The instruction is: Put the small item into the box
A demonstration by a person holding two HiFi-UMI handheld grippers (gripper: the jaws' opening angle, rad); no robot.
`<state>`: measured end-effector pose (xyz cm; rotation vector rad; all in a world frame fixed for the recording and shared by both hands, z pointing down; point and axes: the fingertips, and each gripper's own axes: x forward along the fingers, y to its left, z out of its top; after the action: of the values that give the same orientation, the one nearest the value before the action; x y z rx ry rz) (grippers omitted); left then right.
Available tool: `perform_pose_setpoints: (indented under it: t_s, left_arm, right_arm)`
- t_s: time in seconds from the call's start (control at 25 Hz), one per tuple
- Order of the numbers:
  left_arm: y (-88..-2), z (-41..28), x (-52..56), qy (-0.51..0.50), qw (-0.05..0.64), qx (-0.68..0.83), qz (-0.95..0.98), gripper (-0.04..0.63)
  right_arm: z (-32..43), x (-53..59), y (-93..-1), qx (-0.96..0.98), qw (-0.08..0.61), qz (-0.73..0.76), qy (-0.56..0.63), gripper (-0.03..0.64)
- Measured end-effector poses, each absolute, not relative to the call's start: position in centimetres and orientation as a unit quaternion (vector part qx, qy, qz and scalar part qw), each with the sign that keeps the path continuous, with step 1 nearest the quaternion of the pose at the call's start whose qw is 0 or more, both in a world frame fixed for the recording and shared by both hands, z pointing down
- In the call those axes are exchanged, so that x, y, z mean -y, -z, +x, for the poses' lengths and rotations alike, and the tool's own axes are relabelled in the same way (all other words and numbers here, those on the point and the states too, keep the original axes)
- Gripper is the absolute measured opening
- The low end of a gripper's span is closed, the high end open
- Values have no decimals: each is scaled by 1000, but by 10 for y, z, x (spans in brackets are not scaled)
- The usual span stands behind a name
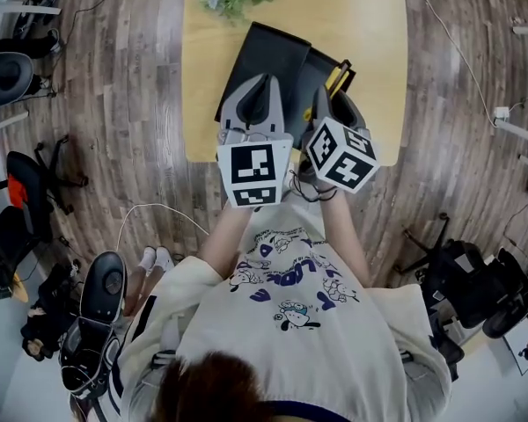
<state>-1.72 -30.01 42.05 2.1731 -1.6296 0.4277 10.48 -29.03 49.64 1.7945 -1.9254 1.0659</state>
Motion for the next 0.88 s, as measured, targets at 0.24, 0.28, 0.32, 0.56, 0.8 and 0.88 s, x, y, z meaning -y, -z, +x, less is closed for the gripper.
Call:
perform_pose_setpoints:
  t_s: [0.24, 0.28, 0.32, 0.56, 0.8, 0.88]
  left_arm:
    - [-442, -18, 307, -169, 216, 573, 772, 20]
    - [-446, -18, 307, -172, 221, 571, 771, 20]
    - [-449, -18, 307, -176, 224, 570, 770, 20]
    - [-467, -22, 316, -187, 236, 566, 768, 20]
    - [-480, -22, 318, -198, 244, 562, 765, 20]
    - [-485, -22, 318, -201, 248, 560, 764, 20]
  right_arm:
    - [106, 293, -530, 649, 184, 622, -398, 129]
    - [106, 291, -535, 644, 191, 621, -404, 129]
    - [106, 290, -541, 640, 198, 620, -409, 129]
    - [100, 289, -569, 620, 220, 612, -438, 129]
    - [102, 284, -589, 598, 242, 610, -459, 129]
    - [103, 282, -596, 587, 250, 612, -467, 129]
